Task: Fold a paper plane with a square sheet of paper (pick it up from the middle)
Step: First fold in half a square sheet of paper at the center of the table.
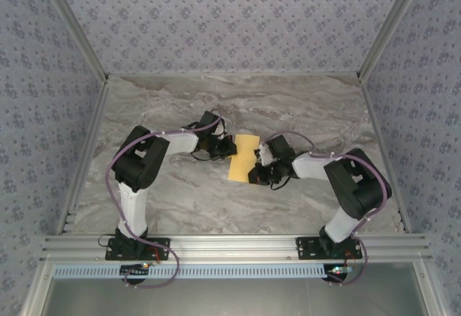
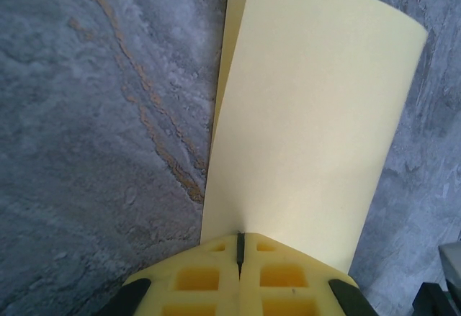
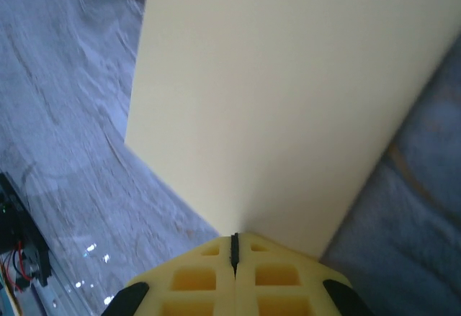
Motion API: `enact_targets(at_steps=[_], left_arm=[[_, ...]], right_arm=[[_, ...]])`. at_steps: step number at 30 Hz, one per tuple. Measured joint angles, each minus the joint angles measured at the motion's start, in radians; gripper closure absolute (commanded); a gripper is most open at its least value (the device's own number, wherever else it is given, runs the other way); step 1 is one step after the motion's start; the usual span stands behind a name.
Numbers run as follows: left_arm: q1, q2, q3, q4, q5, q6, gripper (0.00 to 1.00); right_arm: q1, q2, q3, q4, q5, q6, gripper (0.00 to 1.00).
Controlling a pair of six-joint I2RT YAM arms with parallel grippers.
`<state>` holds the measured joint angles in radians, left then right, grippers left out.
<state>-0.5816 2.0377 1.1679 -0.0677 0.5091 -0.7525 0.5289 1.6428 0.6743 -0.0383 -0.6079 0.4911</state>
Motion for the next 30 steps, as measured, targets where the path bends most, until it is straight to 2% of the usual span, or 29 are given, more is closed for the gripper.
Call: enact_targets(at_steps=[7, 12, 16, 22, 26, 30], left_arm=[[0.000, -0.001, 0.010, -0.005, 0.000, 0.013, 1.00], [-0.002, 0.003, 0.059, -0.069, -0.012, 0.107, 1.00], [0.000, 0.008, 0.098, -0.122, -0.041, 0.222, 1.00], [0.008, 0.008, 0.123, -0.175, -0.050, 0.360, 1.00], [0.012, 0.008, 0.126, -0.184, -0.049, 0.384, 1.00], [0.012, 0.000, 0.113, -0.168, -0.048, 0.346, 0.92]], right_arm=[[-0.040, -0.108, -0.014, -0.106, 0.025, -0.002, 1.00], [-0.106, -0.129, 0.077, -0.091, 0.088, 0.033, 1.00], [-0.149, -0.018, 0.211, -0.055, 0.141, 0.057, 1.00], [-0.146, 0.177, 0.385, -0.047, 0.179, 0.074, 1.00], [-0.143, 0.252, 0.422, -0.049, 0.184, 0.086, 1.00], [-0.143, 0.298, 0.425, -0.046, 0.175, 0.100, 1.00]])
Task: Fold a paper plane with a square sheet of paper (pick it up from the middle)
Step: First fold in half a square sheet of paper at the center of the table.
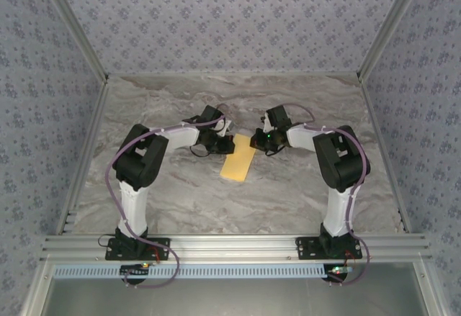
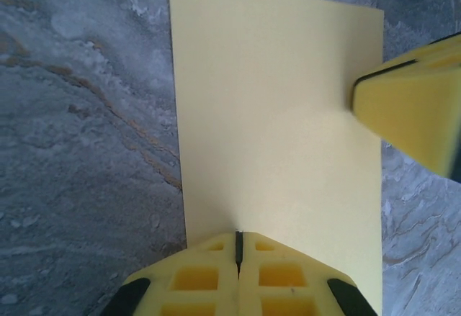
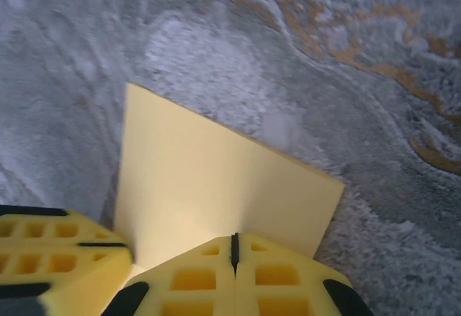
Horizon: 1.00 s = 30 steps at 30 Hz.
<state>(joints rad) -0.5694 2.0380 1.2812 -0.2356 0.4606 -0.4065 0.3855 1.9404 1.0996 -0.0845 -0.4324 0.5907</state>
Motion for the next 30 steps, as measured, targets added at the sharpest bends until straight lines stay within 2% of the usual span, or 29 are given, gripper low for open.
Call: enact_targets(at_steps=[4, 9, 15, 22, 30], left_arm=[[-0.001, -0.058, -0.083, 0.050, -0.001, -0.089, 0.88], [-0.037, -0.169, -0.202, 0.151, 0.000, -0.224, 0.88], [-0.087, -0.215, -0.280, 0.248, 0.004, -0.341, 0.90], [-0.144, -0.215, -0.290, 0.296, 0.013, -0.405, 0.93], [-0.178, -0.205, -0.290, 0.318, 0.033, -0.433, 0.95]], right_arm=[[-0.003, 0.003, 0.003, 0.005, -0.002, 0.004, 1.00], [-0.007, 0.002, -0.002, 0.019, -0.034, 0.004, 1.00], [-0.005, -0.046, -0.071, 0.048, -0.080, 0.003, 1.00], [0.031, -0.098, -0.154, 0.061, -0.119, 0.003, 1.00], [0.058, -0.100, -0.168, 0.063, -0.133, 0.003, 1.00]])
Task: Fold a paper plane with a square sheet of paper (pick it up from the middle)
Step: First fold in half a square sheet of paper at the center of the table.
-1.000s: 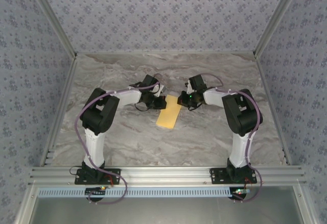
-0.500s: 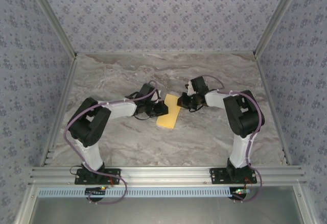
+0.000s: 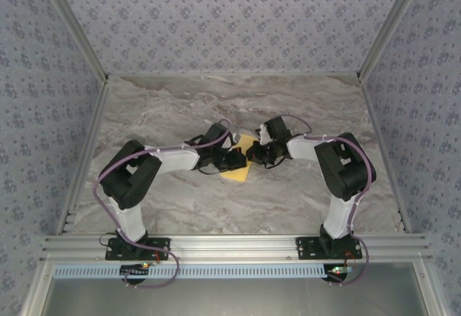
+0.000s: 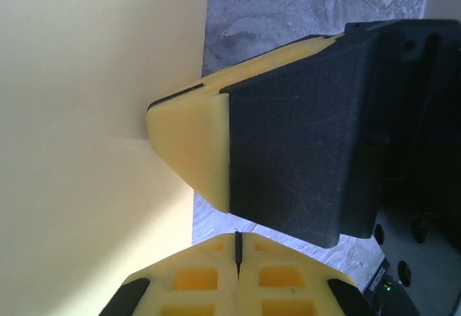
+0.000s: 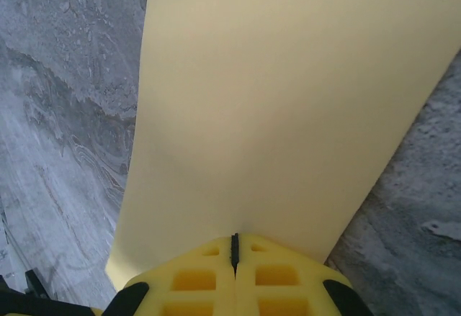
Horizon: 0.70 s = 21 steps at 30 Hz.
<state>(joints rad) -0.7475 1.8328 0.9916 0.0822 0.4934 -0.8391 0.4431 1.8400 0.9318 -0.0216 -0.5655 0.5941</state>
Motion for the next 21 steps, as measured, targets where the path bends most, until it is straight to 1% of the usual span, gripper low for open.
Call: enact_targets(at_steps=[21], left_arm=[[-0.008, 0.068, -0.014, -0.008, 0.015, 0.000, 0.98]], right_arm=[[-0.003, 0.000, -0.014, 0.017, 0.002, 0.000, 1.00]])
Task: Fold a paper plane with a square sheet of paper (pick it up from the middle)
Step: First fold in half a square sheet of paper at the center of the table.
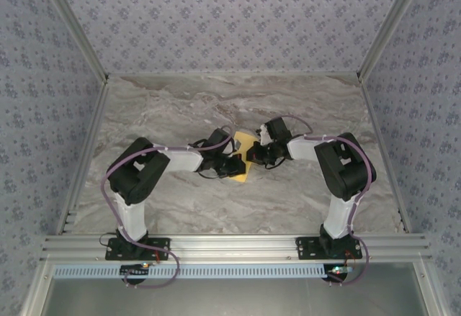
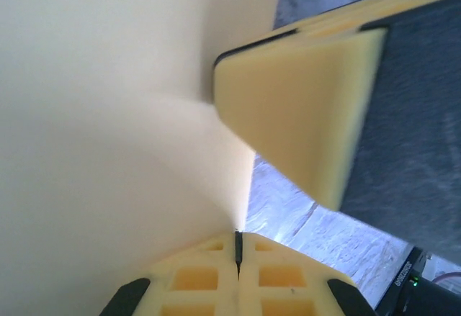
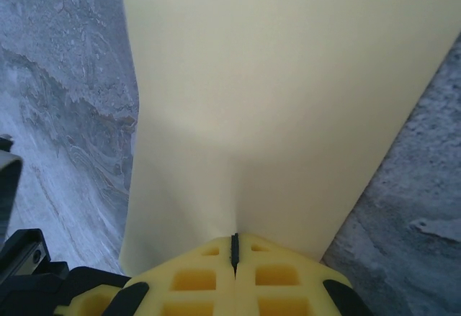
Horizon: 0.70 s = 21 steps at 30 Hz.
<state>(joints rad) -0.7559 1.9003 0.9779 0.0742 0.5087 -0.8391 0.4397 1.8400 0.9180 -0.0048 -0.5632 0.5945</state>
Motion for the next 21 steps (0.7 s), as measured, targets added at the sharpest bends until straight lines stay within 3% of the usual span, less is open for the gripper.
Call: enact_targets(at_steps=[21], left_arm=[[0.000, 0.005, 0.008, -0.030, -0.005, 0.011, 1.00]], right_arm=[[-0.019, 0.000, -0.022, 0.009, -0.031, -0.039, 1.00]])
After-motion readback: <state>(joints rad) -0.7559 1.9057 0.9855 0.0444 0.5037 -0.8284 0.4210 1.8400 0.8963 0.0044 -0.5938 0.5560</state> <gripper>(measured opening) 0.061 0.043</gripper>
